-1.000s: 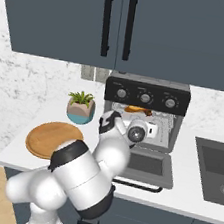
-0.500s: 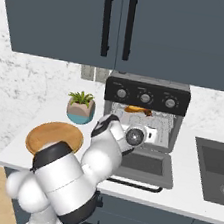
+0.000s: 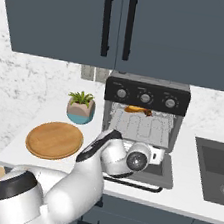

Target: Pick up the kebab skewer and baguette bread, and place them inside the toaster oven. Close the toaster oven door and start by setting the timer.

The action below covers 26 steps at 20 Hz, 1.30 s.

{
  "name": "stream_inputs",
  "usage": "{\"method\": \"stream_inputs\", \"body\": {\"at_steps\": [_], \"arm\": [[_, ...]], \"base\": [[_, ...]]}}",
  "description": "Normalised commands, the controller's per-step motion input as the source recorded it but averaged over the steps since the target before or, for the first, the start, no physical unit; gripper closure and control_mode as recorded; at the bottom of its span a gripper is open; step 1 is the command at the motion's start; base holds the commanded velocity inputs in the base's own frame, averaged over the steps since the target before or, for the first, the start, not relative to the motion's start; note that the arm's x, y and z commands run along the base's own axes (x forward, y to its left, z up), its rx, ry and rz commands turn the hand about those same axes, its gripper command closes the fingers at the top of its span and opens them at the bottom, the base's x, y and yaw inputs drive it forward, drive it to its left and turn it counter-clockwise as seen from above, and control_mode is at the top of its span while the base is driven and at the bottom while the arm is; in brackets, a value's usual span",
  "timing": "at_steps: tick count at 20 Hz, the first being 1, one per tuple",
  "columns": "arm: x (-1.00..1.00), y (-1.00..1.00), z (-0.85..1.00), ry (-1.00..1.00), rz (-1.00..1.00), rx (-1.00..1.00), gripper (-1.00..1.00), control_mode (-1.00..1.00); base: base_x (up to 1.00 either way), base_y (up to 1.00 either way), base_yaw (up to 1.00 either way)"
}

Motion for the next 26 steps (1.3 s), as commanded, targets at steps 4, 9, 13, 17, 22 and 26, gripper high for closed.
{"method": "stream_inputs", "body": {"at_steps": [4, 9, 13, 17, 22, 26], "arm": [[-0.69, -0.31, -0.12, 0.04, 0.0, 0.0, -1.0, -1.0], [-0.43, -0.2, -0.19, 0.06, 0.0, 0.0, -1.0, -1.0], [-0.29, -0.09, -0.27, 0.06, 0.0, 0.0, -1.0, -1.0], [-0.22, -0.06, -0.26, 0.03, 0.0, 0.0, -1.0, -1.0], [-0.17, -0.11, -0.22, 0.02, 0.0, 0.0, -1.0, -1.0], [-0.18, -0.24, -0.21, 0.01, 0.0, 0.0, -1.0, -1.0]], "base": [[0.0, 0.0, 0.0], [0.0, 0.0, 0.0], [0.0, 0.0, 0.0], [0.0, 0.0, 0.0], [0.0, 0.0, 0.0], [0.0, 0.0, 0.0]]}}
